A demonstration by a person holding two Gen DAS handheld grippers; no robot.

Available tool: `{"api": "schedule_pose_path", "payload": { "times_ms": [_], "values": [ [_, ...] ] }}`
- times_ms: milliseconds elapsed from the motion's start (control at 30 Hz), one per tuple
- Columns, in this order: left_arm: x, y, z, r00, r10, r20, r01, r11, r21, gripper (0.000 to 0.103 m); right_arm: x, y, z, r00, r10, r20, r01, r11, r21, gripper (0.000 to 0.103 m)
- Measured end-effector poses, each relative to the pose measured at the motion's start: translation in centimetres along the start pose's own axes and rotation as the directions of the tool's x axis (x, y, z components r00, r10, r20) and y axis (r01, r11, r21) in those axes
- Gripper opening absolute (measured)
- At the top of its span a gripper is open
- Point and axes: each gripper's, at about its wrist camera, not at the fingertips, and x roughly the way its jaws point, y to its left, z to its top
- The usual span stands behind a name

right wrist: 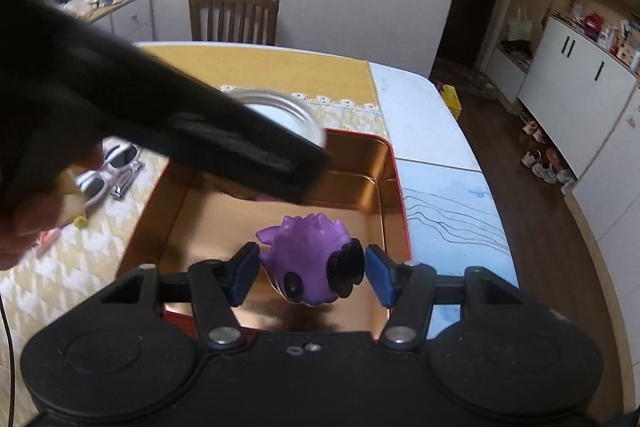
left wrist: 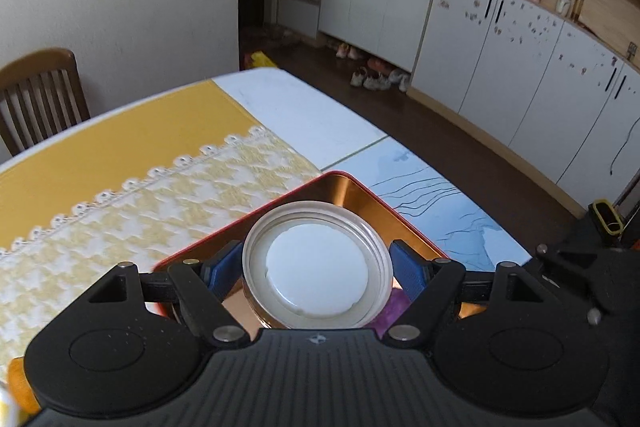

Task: Organize rigid objects
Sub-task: 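Carry the purple toy with the right tool while the left carries the tin to the box, then release the purple toy into the red box while the left tool releases the tin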

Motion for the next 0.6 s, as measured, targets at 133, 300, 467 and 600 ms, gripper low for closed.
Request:
{"api": "schedule_pose_path", "payload": {
  "times_ms": [133, 300, 467, 600],
  "values": [
    [2.5, -0.5, 0.4, 0.999, 0.006, -0.043, -0.006, 1.000, -0.001, 0.079, 1.4, -0.3, 0.0, 0.999, 0.023, -0.023, -0.023, 1.000, -0.010, 0.057],
    [5.0, -1.1, 0.3, 0.995, 0.013, -0.097, -0.012, 1.000, 0.008, 0.079, 2.8, -0.5, -0.4, 0.998, 0.030, -0.055, -0.031, 0.999, -0.019, 0.057],
    [6.6, -1.3, 0.4, 0.992, 0.014, -0.126, -0.015, 1.000, -0.006, 0.079, 3.1, -0.5, -0.2, 0.998, 0.033, -0.059, -0.035, 0.999, -0.036, 0.057],
    [7.5, -1.4, 0.2, 0.988, 0.027, -0.151, -0.029, 1.000, -0.009, 0.079, 3.0, -0.3, -0.2, 0.997, 0.036, -0.064, -0.038, 0.999, -0.035, 0.057]
  ]
}}
